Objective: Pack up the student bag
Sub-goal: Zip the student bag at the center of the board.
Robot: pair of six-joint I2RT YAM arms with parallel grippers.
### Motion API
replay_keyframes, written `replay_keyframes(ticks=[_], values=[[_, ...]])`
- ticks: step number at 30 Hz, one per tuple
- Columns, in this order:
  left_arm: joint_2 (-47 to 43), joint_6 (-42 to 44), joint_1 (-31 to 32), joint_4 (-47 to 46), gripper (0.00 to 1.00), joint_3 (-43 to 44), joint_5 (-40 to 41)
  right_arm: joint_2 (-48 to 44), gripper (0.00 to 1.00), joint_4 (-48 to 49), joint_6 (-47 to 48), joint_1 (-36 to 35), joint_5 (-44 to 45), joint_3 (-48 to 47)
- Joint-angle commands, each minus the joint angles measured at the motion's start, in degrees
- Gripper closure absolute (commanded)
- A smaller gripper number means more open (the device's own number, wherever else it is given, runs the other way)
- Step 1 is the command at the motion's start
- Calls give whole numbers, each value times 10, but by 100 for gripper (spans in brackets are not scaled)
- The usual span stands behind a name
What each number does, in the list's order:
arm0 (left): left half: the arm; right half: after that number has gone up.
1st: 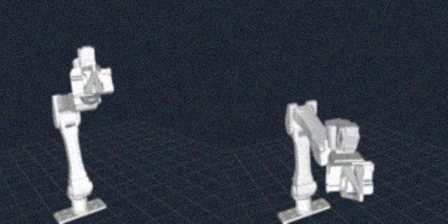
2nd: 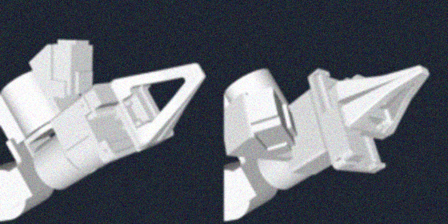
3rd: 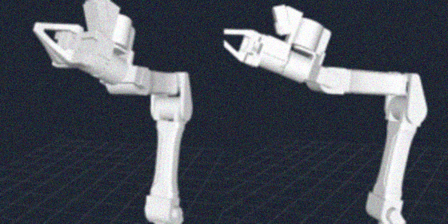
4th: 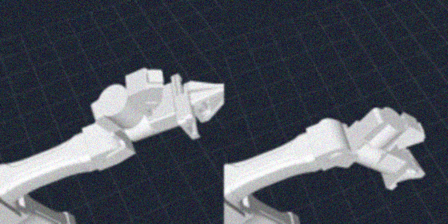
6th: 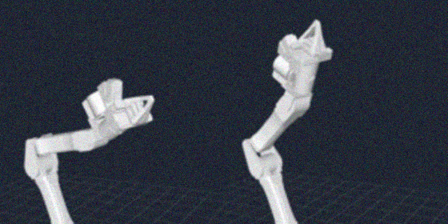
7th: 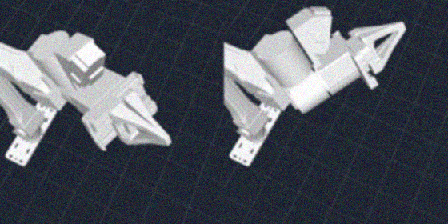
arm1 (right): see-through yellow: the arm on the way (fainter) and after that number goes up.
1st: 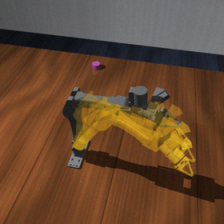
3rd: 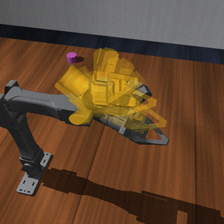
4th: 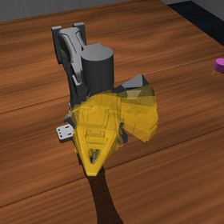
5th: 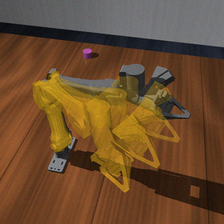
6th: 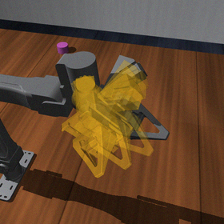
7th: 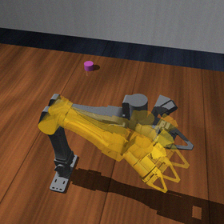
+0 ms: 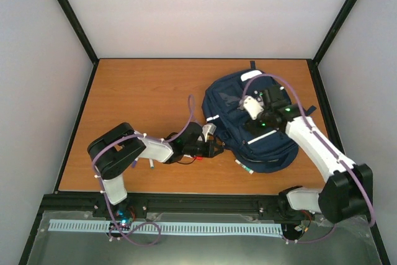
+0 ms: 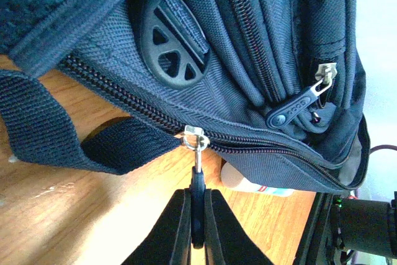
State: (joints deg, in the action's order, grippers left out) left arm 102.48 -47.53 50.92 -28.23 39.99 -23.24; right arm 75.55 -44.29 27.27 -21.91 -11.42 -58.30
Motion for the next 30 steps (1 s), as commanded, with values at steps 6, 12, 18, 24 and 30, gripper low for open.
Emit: replay_keyframes(ticks=[6, 12, 18, 24, 30], values=[[8, 17, 6, 28, 96, 21, -4, -77, 37, -58, 104, 164, 76, 81], [13, 17, 6, 26, 95, 17, -10, -16, 36, -7, 130, 187, 140, 130], [18, 6, 7, 8, 95, 17, -15, 106, 44, 26, 103, 173, 106, 64], [30, -6, 12, -8, 95, 32, -15, 185, 46, 41, 66, 113, 96, -4], [48, -16, 23, -17, 94, 68, -23, 254, 48, 44, 30, 87, 84, -81]])
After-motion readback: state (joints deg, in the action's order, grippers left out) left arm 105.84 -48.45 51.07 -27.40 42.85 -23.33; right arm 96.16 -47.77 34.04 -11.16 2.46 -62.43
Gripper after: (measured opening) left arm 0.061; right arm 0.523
